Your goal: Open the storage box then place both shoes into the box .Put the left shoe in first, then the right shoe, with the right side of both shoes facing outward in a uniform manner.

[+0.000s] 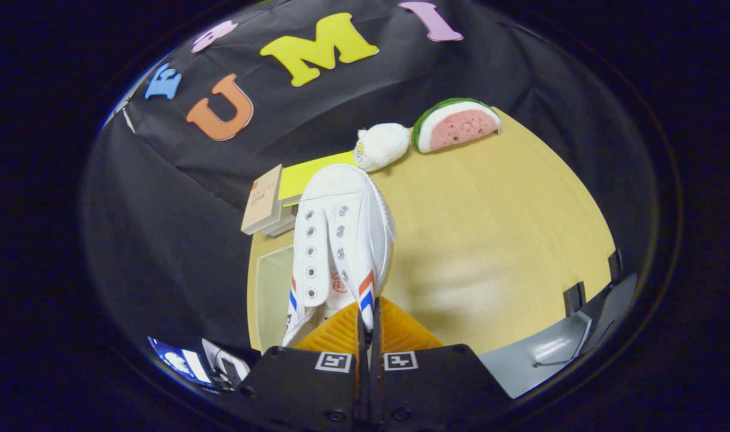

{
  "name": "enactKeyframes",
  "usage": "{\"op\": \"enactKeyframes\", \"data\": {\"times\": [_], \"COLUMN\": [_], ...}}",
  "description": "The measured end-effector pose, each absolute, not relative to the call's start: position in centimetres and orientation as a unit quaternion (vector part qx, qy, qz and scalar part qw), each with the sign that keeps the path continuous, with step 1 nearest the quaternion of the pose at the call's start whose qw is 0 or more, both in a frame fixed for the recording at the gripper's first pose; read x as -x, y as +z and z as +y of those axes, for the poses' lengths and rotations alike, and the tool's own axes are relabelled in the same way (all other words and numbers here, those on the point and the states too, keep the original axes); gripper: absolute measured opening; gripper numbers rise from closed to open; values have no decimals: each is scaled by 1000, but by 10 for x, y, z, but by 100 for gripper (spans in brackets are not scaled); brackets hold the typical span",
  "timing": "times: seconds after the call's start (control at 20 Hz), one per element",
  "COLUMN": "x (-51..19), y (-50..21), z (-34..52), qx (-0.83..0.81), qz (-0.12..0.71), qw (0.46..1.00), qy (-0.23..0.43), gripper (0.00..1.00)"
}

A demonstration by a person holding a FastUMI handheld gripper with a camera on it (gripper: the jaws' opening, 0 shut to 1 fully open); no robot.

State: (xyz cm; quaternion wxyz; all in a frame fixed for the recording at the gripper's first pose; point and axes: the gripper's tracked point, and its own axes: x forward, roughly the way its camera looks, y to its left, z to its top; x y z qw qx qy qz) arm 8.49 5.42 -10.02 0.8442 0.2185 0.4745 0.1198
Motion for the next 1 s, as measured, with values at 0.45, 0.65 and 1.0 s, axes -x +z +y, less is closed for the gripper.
{"op": "enactKeyframes", "data": {"times": [0.45,0.65,1.0], "x": [-66,-66,-73], "y": [-117,-150,-210], "z": [176,195,198], "qx": [-193,-165,-98], "qz": [538,565,596], "qw": [810,802,795], "qy": [131,107,60], "gripper": [6,6,6]}}
